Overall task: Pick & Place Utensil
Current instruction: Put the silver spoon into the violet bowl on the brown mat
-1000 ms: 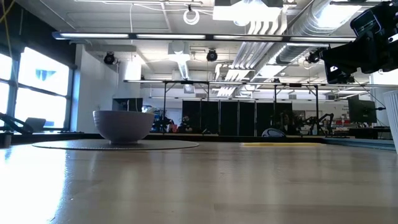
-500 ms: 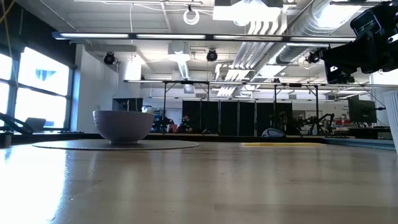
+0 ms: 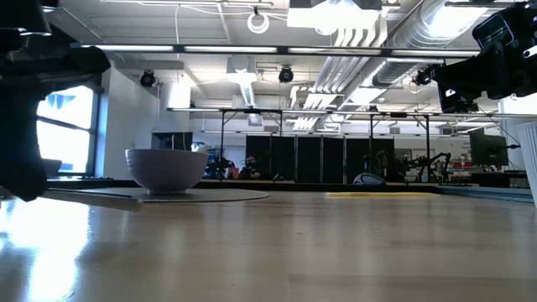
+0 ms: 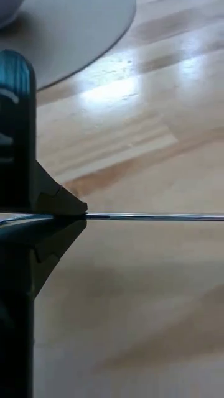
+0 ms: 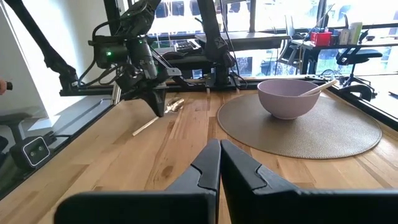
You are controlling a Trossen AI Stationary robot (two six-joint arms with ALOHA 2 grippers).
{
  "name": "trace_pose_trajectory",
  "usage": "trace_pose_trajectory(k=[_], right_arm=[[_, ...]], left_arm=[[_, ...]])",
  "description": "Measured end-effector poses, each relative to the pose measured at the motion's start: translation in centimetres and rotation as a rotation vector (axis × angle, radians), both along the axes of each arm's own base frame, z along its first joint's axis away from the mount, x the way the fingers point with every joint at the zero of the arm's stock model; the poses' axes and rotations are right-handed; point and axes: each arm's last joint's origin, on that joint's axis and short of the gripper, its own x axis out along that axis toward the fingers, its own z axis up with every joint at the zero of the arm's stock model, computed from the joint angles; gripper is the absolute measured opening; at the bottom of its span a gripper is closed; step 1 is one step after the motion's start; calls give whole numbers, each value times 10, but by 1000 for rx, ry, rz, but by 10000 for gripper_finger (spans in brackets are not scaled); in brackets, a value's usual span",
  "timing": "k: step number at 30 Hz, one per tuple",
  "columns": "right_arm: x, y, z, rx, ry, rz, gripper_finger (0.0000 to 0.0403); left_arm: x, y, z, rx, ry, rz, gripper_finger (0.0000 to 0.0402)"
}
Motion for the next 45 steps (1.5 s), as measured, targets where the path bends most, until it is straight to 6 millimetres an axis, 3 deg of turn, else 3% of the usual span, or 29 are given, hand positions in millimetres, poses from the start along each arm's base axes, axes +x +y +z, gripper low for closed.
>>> trace_pose_trajectory(k=[11,22,36,45], right_arm=[[0,0,0,0,0,0,5],[0,0,0,0,0,0,5],[0,0,0,0,0,0,5],[0,0,0,0,0,-1,5]], left_arm=[[14,18,0,-18,42,71,1],[15,20,0,-42,45,102,1],[-20,9,-20,159,-200,67,1],[-34,16,-35,211,-248,54,1]])
